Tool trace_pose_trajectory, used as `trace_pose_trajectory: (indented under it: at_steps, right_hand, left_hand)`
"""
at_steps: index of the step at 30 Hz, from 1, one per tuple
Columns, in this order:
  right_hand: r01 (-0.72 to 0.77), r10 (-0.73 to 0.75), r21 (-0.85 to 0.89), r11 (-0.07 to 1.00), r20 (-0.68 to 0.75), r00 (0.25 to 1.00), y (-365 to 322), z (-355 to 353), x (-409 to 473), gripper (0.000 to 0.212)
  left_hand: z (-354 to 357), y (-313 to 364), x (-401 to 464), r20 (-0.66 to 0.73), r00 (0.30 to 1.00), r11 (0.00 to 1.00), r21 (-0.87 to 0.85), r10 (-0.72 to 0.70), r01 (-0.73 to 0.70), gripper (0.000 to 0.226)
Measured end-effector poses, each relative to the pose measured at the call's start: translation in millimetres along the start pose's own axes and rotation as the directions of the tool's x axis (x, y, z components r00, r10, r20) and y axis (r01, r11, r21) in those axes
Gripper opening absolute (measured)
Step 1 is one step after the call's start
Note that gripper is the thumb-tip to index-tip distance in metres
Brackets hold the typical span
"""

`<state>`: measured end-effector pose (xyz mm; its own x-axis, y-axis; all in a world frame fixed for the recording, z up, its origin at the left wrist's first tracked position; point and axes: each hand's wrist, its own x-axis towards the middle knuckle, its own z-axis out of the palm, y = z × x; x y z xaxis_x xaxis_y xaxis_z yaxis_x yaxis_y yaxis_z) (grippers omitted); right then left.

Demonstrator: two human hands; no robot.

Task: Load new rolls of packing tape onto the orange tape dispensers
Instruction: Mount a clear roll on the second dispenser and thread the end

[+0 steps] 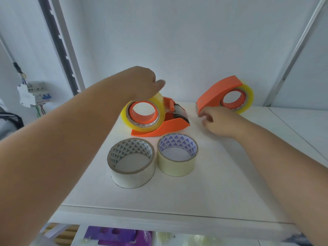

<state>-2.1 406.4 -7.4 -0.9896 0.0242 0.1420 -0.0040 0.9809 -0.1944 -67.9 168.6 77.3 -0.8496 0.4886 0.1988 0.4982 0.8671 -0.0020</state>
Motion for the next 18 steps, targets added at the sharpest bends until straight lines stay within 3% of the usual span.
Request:
trace_pose_trajectory:
  at_steps: [3,5,8,13,18]
  right_hand:
    - [0.039,-0.042,-0.018,0.999,-0.158,0.987,-8.4,-5.2,6.9,0.041]
    - [0.055,-0.022,0.142,0.988,-0.224,0.974,-20.4,-9.7,10.6,0.040]
    - [0.058,0.004,0.354,0.933,-0.173,0.985,-42.1,-12.4,16.8,0.035]
    - [0.047,-0.019,0.251,0.967,-0.115,0.993,-58.3,-3.5,27.5,0.038]
    - [0.038,-0.020,0.163,0.986,-0.112,0.994,-55.9,2.1,32.9,0.038]
  left_hand:
    - [11.7,10.9,4.9,-0.139,0.990,0.995,0.103,0.015,-0.001,0.045]
    - [20.0,18.8,7.2,-0.177,0.984,0.999,0.047,0.027,-0.019,0.033]
    - [28.0,32.4,10.9,-0.132,0.987,0.996,0.028,0.088,-0.085,0.038]
    - [33.4,36.8,10.6,-0.086,0.994,0.990,0.125,0.074,-0.063,0.040]
    - [44.1,27.9,10.2,-0.175,0.970,0.966,0.224,0.167,-0.126,0.041]
